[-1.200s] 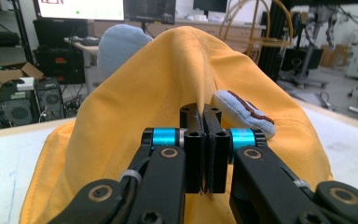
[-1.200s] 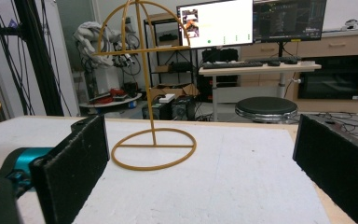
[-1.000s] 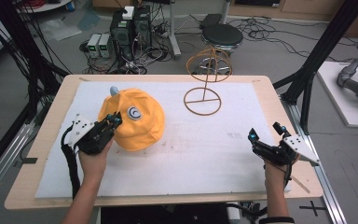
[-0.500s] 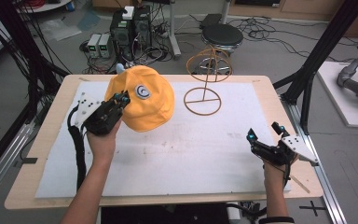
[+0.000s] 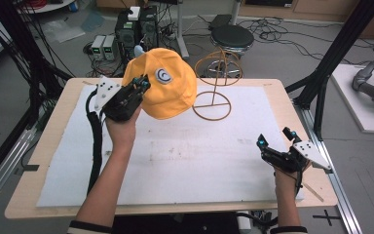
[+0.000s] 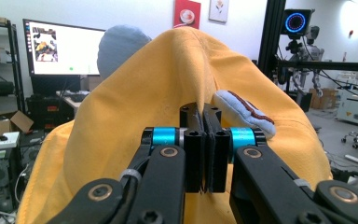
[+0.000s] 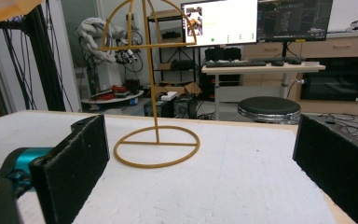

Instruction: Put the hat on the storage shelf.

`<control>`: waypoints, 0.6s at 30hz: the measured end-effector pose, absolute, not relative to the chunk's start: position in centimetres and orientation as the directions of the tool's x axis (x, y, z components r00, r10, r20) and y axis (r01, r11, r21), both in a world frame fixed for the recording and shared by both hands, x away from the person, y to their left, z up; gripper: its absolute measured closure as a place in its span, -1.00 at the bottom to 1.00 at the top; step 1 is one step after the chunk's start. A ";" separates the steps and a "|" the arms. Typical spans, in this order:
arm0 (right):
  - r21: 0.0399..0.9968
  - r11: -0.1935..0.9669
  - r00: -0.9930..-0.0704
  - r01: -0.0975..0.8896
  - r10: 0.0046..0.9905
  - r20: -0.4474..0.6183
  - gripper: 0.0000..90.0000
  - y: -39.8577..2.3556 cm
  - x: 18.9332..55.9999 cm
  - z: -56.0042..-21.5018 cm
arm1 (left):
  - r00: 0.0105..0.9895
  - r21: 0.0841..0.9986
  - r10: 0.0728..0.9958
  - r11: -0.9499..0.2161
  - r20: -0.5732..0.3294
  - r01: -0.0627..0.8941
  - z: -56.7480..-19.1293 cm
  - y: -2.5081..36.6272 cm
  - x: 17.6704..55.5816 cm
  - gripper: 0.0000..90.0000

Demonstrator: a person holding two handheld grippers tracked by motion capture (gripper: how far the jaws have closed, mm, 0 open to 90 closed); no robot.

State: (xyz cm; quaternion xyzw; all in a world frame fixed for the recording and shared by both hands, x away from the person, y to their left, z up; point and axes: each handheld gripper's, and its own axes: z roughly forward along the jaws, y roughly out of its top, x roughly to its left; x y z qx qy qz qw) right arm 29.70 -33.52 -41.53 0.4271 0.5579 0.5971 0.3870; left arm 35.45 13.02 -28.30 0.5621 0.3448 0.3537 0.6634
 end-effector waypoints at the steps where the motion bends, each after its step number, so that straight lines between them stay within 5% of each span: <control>1: 0.997 -0.076 -0.336 0.015 0.939 0.076 -0.93 -33.5 29.7 -41.5 | 0.512 0.989 0.857 0.121 -0.060 -0.086 -28.1 12.7 35.7 0.95; 18: 0.997 -0.078 -0.339 0.010 0.938 0.077 -0.93 -33.5 29.8 -41.5 | 0.526 0.986 0.849 0.123 -0.045 -0.115 -23.9 5.9 39.6 0.95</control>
